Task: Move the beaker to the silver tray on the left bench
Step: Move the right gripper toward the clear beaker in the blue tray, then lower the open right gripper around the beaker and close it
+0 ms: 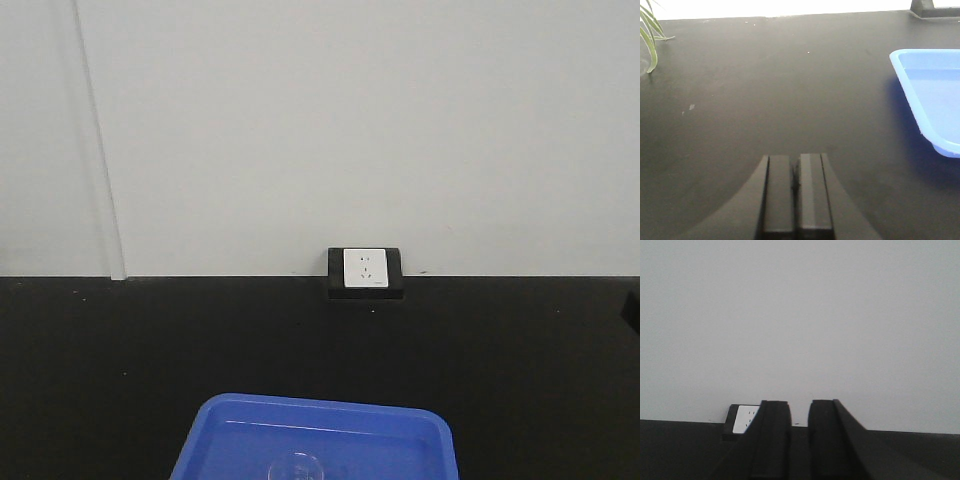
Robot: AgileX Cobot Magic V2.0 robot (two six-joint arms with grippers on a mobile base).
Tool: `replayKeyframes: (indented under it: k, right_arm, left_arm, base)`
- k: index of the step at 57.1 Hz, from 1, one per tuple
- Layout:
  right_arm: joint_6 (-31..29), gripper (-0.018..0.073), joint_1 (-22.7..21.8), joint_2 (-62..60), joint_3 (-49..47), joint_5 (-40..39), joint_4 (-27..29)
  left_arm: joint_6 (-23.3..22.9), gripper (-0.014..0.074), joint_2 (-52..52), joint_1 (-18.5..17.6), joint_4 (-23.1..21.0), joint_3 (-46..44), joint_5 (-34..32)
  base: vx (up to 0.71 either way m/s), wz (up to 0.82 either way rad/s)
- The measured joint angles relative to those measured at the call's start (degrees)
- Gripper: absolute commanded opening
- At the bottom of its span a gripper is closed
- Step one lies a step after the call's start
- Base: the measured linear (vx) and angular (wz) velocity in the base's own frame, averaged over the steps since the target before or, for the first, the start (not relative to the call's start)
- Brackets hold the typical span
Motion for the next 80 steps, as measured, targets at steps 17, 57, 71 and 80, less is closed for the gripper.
replayKeyframes:
  k: [17,57,71,80]
  right_arm:
    - [0.13,0.0725,0.0,0.0,0.0,-1.82,0.83]
    - [10.42,0.061,20.24,26.12,7.62,-15.53,-21.75]
    - [10.42,0.0606,20.38,39.18,13.89,-30.62,-22.34]
    - [10.42,0.0603,20.96,46.76,11.63,-34.92,-22.38]
  left_arm:
    - [0.0,0.0001,0.0,0.0,0.0,0.0,0.0]
    - [0.0,0.0001,0.0,0.0,0.0,0.0,0.0]
    - [0.0,0.0001,0.0,0.0,0.0,0.0,0.0]
    - [0.0,0.0001,0.0,0.0,0.0,0.0,0.0]
  base:
    - [0.0,0.0]
    - [0.0,0.0]
    - [0.0,0.0]
    - [0.0,0.0]
